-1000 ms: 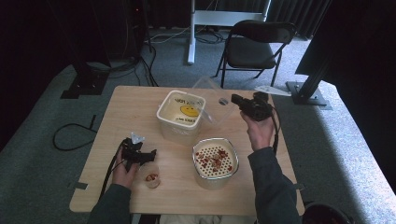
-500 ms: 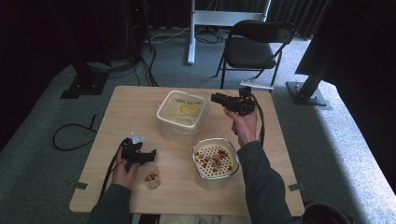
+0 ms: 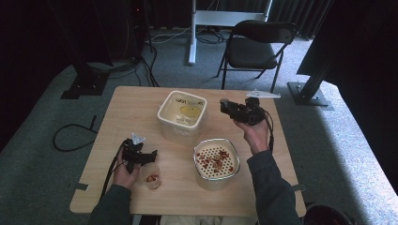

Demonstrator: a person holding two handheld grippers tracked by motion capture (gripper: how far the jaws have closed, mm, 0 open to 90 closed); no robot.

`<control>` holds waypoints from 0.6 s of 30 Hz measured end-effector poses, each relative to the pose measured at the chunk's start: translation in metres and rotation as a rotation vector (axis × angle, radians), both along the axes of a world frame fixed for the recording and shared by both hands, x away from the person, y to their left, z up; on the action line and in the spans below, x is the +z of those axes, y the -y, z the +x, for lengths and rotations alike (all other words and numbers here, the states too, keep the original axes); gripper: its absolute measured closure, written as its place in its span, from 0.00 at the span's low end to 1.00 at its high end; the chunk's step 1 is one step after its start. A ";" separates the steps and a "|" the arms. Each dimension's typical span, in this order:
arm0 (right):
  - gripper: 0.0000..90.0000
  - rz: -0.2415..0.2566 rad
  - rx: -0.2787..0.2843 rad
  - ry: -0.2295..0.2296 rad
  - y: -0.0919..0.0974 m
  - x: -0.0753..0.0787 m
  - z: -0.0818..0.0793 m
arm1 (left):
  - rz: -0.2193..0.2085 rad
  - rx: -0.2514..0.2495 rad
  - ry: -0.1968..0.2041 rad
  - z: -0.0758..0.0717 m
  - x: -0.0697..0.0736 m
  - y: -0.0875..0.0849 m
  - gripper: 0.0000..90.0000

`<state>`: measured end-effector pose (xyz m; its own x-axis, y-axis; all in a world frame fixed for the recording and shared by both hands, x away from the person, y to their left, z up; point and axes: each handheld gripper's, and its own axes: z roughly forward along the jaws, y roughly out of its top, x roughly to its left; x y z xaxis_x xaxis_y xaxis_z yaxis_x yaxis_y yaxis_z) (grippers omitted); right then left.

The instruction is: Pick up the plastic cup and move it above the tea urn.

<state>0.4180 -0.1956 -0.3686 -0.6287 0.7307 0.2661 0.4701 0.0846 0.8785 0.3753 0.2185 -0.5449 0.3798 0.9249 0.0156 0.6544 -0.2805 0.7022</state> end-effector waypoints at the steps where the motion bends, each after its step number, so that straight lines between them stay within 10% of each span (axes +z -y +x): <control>1: 0.60 -0.012 -0.006 -0.005 0.002 -0.003 -0.001 | 0.000 0.000 0.000 0.000 0.000 0.000 0.12; 18: 0.57 -0.153 -0.125 -0.014 0.054 -0.047 -0.044 | 0.014 -0.011 -0.035 -0.007 0.004 -0.012 0.17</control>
<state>0.3739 -0.2494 -0.4160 -0.5279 0.8352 0.1541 0.4974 0.1570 0.8532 0.3683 0.2300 -0.5404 0.3901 0.9207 0.0146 0.6756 -0.2970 0.6748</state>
